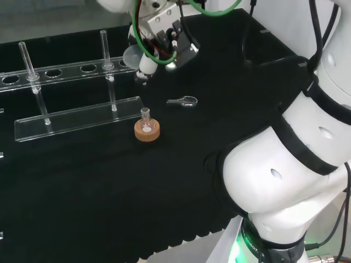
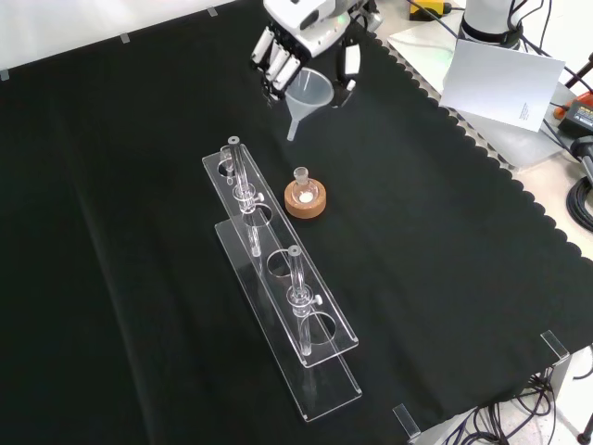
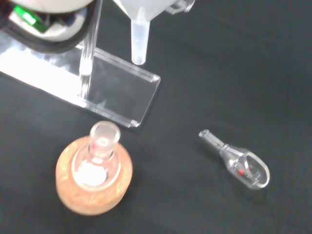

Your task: Put the funnel back on the funnel stand.

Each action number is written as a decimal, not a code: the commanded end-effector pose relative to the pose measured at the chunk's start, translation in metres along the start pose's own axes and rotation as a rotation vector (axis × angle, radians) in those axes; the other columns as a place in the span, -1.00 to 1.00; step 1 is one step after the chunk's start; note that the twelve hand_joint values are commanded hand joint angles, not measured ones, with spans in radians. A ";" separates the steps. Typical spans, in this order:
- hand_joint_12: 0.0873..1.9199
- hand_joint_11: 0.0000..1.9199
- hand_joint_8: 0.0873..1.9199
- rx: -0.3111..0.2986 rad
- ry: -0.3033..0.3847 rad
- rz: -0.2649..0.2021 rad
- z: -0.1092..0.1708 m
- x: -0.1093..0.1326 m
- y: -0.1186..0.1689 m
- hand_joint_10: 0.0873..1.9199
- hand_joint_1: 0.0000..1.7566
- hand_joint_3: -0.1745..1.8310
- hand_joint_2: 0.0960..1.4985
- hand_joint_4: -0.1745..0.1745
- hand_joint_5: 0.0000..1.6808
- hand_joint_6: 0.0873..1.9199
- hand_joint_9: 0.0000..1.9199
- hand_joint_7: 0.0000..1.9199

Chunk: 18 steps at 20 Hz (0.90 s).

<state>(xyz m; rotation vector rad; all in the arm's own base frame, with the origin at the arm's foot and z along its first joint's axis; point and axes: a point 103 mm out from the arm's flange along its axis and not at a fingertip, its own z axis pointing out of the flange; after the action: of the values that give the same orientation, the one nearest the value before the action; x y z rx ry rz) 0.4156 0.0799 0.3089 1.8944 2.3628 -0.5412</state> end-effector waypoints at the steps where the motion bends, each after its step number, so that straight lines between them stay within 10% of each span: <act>1: 0.23 -0.30 -0.34 -0.018 0.007 0.019 -0.017 -0.017 0.004 -0.72 0.07 -0.17 -0.22 -0.13 -0.29 -0.32 0.21 -0.22; 18: 0.24 -0.31 -0.33 -0.044 0.090 -0.019 -0.037 -0.041 0.075 -0.71 0.04 -0.17 -0.20 -0.11 -0.28 -0.31 0.18 -0.22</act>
<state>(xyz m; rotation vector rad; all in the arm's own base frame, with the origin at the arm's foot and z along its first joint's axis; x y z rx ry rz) 0.4763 0.0653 0.3463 1.9298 2.3836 -0.4087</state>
